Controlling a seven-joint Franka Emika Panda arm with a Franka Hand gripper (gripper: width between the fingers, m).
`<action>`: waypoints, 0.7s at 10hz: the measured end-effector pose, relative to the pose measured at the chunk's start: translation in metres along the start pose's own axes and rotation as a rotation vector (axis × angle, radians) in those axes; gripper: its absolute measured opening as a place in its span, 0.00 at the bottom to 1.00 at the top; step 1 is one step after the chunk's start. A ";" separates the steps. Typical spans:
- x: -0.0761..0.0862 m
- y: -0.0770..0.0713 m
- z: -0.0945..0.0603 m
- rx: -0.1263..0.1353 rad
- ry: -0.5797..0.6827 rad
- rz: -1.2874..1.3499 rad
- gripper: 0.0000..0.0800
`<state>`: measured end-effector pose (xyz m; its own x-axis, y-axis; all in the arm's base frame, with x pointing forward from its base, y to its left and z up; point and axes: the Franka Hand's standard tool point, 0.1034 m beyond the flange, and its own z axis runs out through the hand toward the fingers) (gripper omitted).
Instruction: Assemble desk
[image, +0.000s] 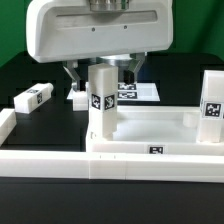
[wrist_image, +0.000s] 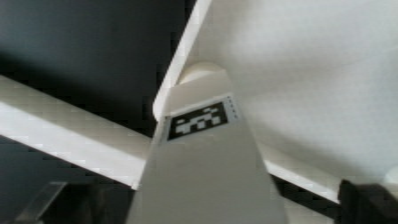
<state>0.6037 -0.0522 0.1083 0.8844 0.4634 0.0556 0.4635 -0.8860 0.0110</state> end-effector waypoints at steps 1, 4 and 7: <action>0.000 0.001 0.000 0.000 0.000 -0.043 0.81; -0.001 0.001 0.000 0.000 -0.001 -0.041 0.50; -0.001 0.001 0.000 0.001 -0.001 -0.016 0.36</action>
Offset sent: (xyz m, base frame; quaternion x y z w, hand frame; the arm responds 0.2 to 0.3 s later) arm 0.0000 0.0000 0.0000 0.0000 0.0000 0.0000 1.0000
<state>0.6033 -0.0535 0.1079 0.8769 0.4775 0.0549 0.4776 -0.8785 0.0112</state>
